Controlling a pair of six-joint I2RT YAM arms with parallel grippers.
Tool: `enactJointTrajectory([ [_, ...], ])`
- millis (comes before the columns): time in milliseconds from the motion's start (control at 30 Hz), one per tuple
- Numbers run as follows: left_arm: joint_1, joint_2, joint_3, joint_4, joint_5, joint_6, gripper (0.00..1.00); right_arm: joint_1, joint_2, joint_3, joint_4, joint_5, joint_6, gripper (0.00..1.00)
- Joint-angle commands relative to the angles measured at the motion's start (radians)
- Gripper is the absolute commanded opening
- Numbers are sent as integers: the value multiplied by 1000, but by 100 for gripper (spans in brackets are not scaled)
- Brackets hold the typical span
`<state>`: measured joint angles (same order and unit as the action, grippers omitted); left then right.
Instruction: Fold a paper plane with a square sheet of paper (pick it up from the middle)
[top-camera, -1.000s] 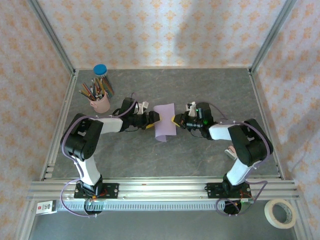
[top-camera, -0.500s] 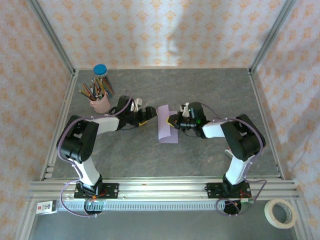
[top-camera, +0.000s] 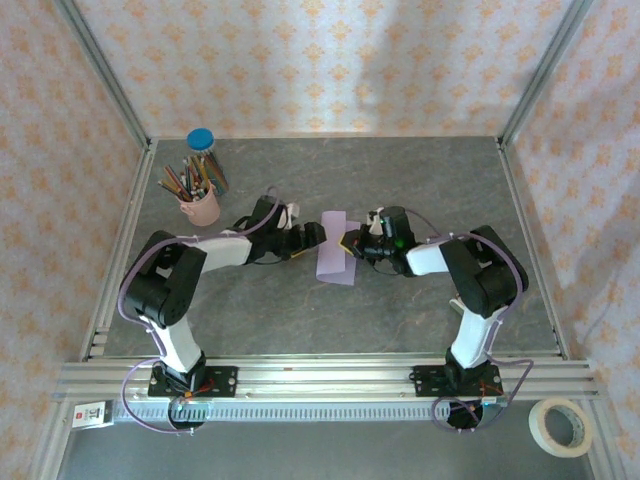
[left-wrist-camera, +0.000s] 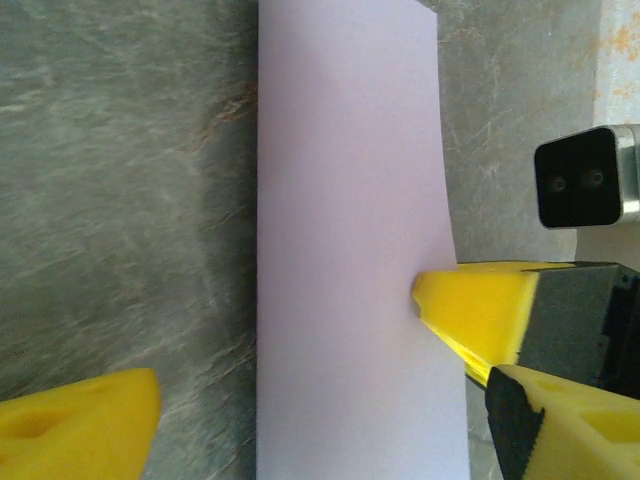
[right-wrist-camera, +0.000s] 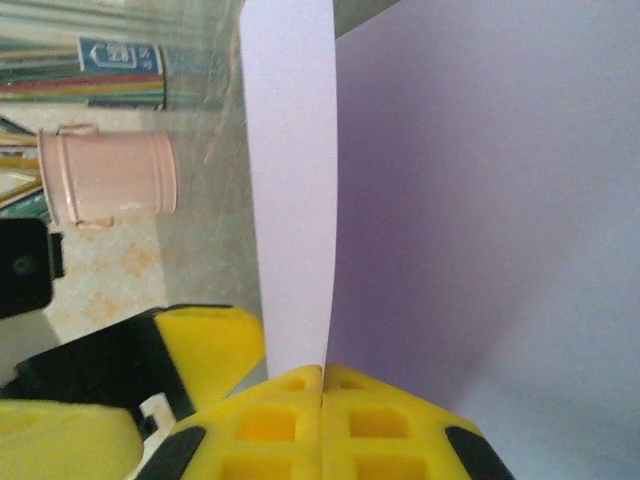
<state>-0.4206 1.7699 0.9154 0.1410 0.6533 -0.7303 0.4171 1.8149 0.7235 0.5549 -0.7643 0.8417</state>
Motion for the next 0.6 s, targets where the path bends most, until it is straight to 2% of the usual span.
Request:
enactJointTrajectory([
  [0, -26, 33, 63, -91, -78, 32, 84, -8, -38, -9, -59, 60, -50, 0],
  [333, -67, 117, 206, -256, -177, 128, 74, -10, -54, -35, -100, 115, -45, 0],
  [567, -82, 194, 285, -304, -159, 177, 67, -12, -39, -47, -61, 93, 2, 0],
])
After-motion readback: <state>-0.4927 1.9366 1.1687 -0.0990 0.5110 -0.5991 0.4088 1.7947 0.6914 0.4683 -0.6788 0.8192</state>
